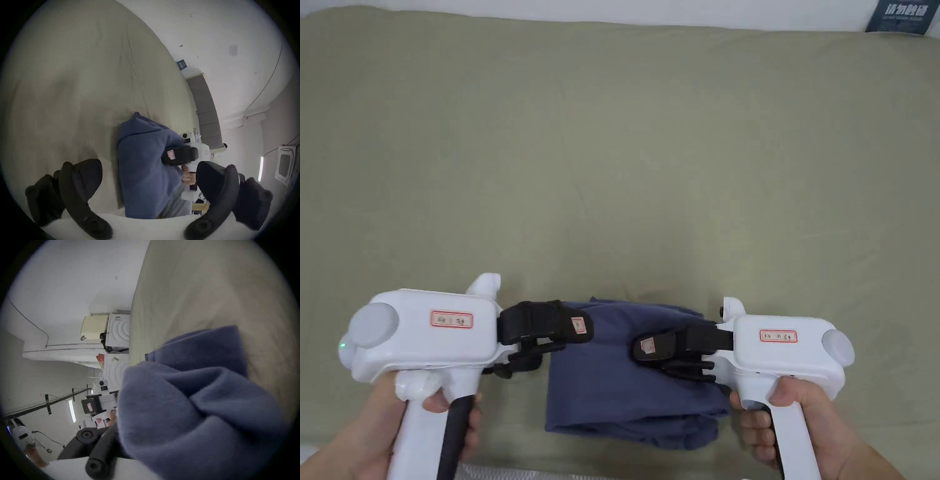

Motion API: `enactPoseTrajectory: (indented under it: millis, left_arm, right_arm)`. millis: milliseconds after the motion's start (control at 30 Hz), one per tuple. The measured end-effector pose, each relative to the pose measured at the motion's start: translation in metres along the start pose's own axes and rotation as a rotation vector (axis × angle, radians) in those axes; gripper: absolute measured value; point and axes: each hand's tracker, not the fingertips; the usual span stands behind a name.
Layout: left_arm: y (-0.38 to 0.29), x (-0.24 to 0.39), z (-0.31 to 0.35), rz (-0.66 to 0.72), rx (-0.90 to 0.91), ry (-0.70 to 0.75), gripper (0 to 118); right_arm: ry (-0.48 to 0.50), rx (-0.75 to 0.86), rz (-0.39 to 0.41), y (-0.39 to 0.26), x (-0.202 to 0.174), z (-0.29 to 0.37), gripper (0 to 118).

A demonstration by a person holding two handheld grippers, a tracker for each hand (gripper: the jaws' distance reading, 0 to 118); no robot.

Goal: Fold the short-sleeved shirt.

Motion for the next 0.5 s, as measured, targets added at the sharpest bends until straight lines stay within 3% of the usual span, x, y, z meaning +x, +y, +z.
enactPoseTrajectory:
  millis: [133, 200, 233, 267, 300, 333, 367, 400, 467, 500]
  left_arm:
    - [0.002, 0.004, -0.03, 0.0, -0.075, -0.105, 117]
    - [-0.001, 0.014, -0.034, -0.04, -0.087, -0.055, 111]
    - [-0.003, 0.02, -0.034, -0.08, -0.094, -0.033, 100]
    - [-0.005, 0.024, -0.033, -0.112, -0.095, -0.003, 73]
    - [0.007, 0.014, -0.026, -0.12, -0.085, 0.056, 24]
    - [0.007, 0.011, -0.023, -0.114, -0.067, 0.128, 25]
    - [0.005, 0.002, -0.025, -0.051, -0.084, 0.074, 25]
    - [0.004, -0.002, -0.027, 0.006, -0.113, -0.01, 25]
    - [-0.001, 0.01, -0.022, -0.027, -0.092, 0.04, 25]
    - [-0.001, 0.011, -0.021, -0.056, -0.08, 0.06, 25]
  right_arm:
    - [0.013, 0.0, -0.025, 0.0, 0.001, 0.0, 0]
    - [0.018, -0.005, -0.031, 0.0, 0.001, 0.0, 0]
    - [0.018, -0.005, -0.032, -0.001, 0.0, 0.0, 0]
    - [0.019, -0.004, -0.032, 0.0, -0.001, 0.0, 0]
    - [0.022, -0.002, -0.031, -0.001, 0.0, 0.0, 0]
    - [0.022, 0.0, -0.031, -0.002, -0.001, 0.001, 0]
    - [0.003, 0.011, -0.019, -0.004, -0.006, 0.001, 0]
    - [-0.06, 0.016, 0.023, 0.001, -0.006, 0.002, 0]
    - [-0.205, 0.053, 0.2, -0.008, -0.036, 0.008, 0]
    - [-0.338, 0.098, 0.368, -0.019, -0.059, 0.014, 0]
